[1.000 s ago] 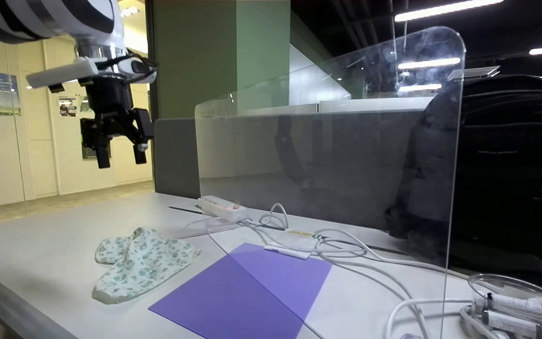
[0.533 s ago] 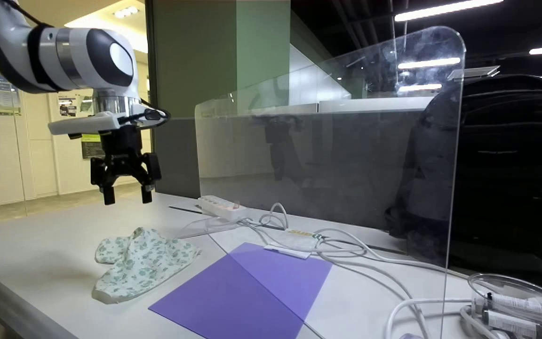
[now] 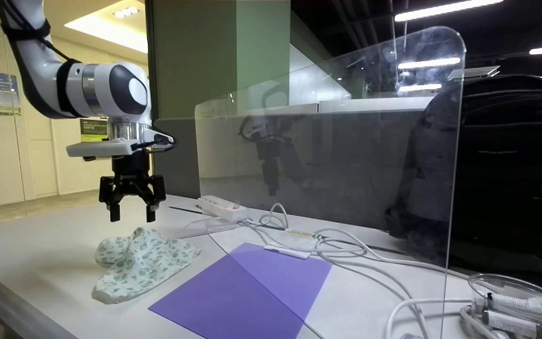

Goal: Hang the cloth on the transparent screen

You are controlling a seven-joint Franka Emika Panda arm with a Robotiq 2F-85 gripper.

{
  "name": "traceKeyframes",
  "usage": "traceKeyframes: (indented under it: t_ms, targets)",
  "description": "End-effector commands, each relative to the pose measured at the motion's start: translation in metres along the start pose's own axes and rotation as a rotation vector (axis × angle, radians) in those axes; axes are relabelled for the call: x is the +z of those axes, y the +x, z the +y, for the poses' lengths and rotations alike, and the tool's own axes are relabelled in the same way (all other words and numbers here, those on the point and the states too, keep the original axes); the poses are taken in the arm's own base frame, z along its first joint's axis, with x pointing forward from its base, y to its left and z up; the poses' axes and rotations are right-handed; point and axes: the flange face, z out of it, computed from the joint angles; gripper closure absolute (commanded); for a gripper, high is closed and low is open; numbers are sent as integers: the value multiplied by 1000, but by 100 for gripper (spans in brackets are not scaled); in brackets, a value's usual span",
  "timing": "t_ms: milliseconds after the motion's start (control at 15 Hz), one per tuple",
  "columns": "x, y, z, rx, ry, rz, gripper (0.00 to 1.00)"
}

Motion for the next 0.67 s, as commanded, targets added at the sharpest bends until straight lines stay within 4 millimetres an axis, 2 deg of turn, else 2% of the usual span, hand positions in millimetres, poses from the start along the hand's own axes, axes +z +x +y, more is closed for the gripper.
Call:
traceKeyframes:
  t_ms: [0, 267, 600]
  targets:
    - [0, 1, 0, 0, 1, -2, 0]
    - [-1, 2, 0, 1, 0, -3, 0]
    - [13, 6, -6, -46, -63, 79, 0]
